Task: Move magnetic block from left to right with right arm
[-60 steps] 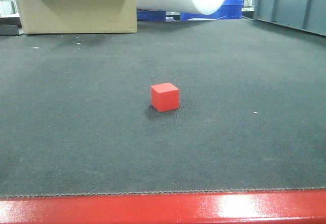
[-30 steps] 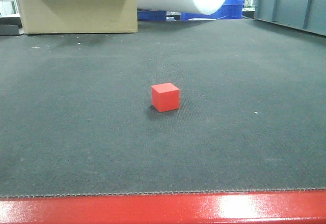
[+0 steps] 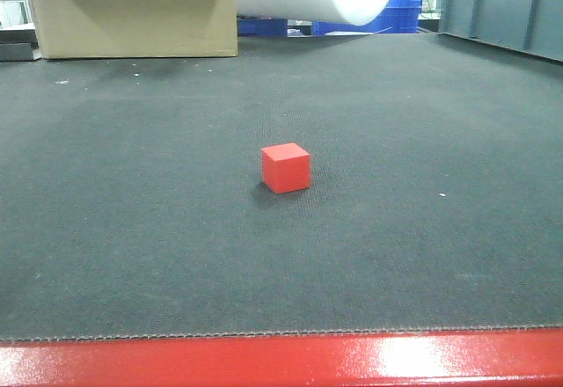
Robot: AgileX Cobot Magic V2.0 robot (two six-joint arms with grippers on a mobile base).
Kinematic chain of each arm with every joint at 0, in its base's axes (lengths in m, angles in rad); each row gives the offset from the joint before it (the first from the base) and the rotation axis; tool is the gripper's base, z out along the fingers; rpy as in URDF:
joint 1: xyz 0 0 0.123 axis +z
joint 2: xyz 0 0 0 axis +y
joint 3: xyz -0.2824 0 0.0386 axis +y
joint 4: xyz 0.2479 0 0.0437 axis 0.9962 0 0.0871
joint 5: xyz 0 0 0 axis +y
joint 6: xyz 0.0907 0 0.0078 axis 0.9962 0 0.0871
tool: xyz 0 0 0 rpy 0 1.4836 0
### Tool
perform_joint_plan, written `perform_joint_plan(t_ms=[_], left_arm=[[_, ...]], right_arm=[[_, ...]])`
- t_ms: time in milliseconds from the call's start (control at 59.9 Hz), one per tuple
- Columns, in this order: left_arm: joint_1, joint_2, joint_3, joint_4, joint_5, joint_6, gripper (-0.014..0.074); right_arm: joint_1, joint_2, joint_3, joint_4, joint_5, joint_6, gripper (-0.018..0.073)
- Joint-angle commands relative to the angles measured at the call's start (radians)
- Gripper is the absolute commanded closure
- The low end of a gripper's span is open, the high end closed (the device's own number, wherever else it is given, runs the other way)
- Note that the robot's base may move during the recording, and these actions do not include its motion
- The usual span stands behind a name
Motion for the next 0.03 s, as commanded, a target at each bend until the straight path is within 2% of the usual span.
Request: perform_joint_plan(t_ms=[0, 17], left_arm=[[-0.003, -0.013, 0.009, 0.000, -0.088, -0.007, 0.0713], [-0.003, -0.013, 0.009, 0.000, -0.088, -0.007, 0.0712]], right_arm=[[-0.004, -0.020, -0.005, -0.007, -0.091, 0.001, 0.0490], [-0.004, -0.020, -0.005, -0.007, -0.091, 0.001, 0.0490]])
